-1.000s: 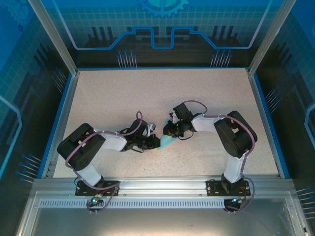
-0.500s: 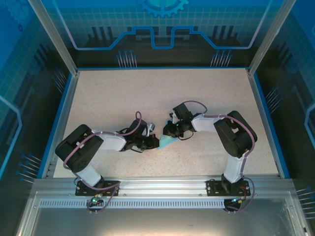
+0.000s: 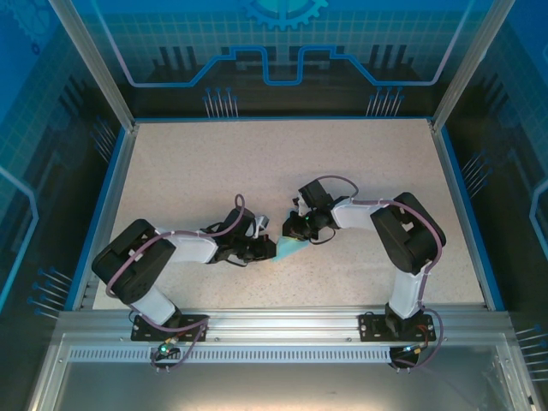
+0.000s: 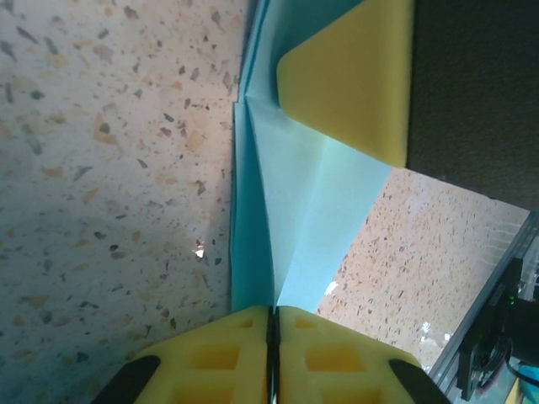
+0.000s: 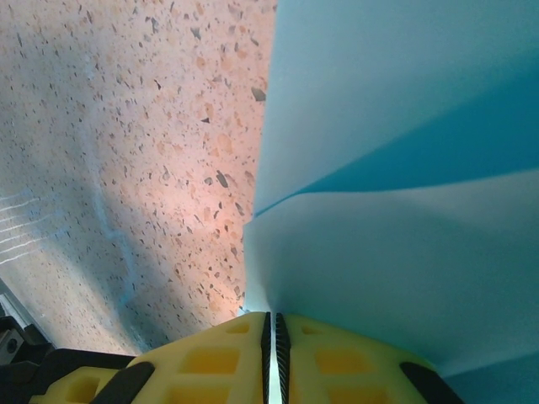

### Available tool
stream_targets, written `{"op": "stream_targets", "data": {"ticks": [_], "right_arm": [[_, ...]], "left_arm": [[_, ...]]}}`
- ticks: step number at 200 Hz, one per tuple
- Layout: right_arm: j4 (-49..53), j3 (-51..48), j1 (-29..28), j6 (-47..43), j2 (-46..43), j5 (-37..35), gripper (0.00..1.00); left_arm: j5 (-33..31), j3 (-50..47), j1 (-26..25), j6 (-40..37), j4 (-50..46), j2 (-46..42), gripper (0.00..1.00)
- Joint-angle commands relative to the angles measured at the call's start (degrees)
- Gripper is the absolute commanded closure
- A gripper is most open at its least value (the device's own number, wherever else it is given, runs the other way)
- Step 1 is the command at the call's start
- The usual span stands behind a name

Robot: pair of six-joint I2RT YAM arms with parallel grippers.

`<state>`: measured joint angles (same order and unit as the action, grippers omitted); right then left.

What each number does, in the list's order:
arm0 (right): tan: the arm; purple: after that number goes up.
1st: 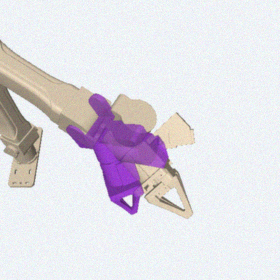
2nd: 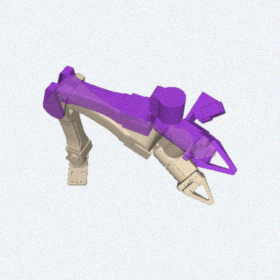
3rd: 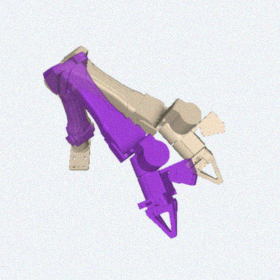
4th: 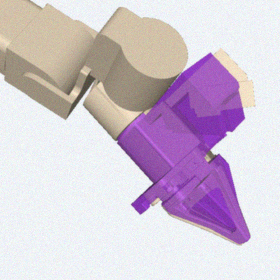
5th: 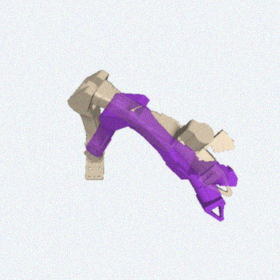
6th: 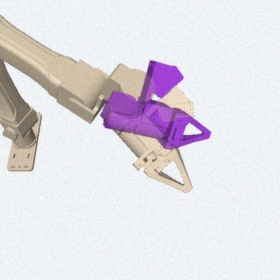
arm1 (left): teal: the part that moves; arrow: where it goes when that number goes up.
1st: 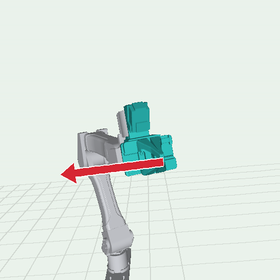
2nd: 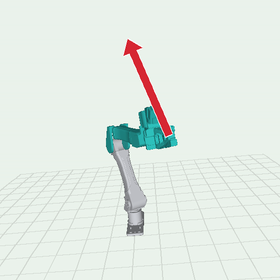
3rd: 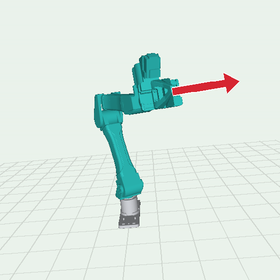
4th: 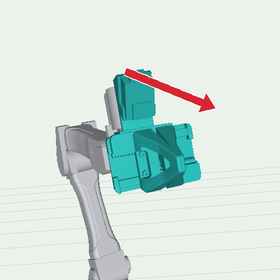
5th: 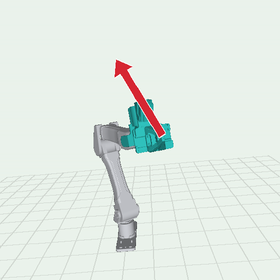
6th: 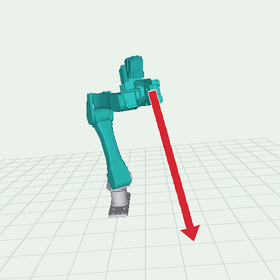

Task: Fold a paper plane with a square sheet of paper (pick it up from the middle)
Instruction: Fourth fold the wing at the center of the table.

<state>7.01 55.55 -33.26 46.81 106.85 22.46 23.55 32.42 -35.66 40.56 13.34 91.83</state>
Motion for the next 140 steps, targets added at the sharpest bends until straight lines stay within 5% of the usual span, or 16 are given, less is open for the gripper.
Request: {"op": "stream_targets", "data": {"ticks": [1,51,140], "right_arm": [[3.8,0.2,-0.2,-1.3,1.9,-4.4,0.86],[4.2,0.4,-0.3,-1.8,1.7,-4.2,0.85],[4.9,1.1,-0.6,-2.3,1.9,-4.3,0.86]], "left_arm": [[2.5,-1.4,0.3,-1.3,-5.0,-3.0,0.81],[1.9,-1.7,0.3,-2.3,-6.6,-6.6,0.79],[2.4,-1.7,0.4,-3.5,-6.0,-3.0,0.97]]}}
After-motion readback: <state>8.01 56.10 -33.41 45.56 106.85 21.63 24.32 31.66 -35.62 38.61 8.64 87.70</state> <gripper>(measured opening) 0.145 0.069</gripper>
